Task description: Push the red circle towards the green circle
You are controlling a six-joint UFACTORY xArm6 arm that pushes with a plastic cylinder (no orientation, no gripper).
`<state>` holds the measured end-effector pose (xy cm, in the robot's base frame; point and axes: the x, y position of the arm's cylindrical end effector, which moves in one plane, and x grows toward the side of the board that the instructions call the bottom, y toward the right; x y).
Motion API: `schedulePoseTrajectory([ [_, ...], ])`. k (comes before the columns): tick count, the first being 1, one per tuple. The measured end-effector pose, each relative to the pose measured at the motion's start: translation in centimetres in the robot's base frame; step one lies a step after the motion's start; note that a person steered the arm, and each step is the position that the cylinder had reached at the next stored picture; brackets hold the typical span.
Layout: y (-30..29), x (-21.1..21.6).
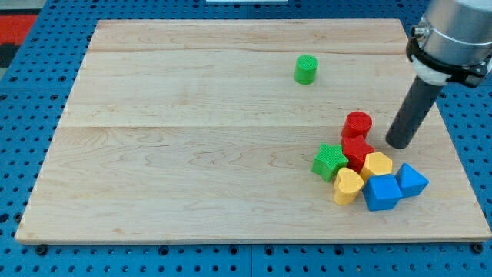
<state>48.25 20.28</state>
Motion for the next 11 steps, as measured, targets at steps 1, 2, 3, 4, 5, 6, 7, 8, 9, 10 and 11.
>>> schedulePoseTrajectory([
  [1,-2.4,0.2],
  [2,-5.0,-0.2],
  [3,-6.7,-1.1],
  [4,-6.7,-2.0],
  [5,-6.1,-3.6],
  [6,-5.5,-5.2],
  [7,-5.3,-6.7],
  [8,-5.0,-7.4],
  [9,-2.8,-8.1],
  [10,-2.5,-9.1],
  [11,-5.3,-9.1],
])
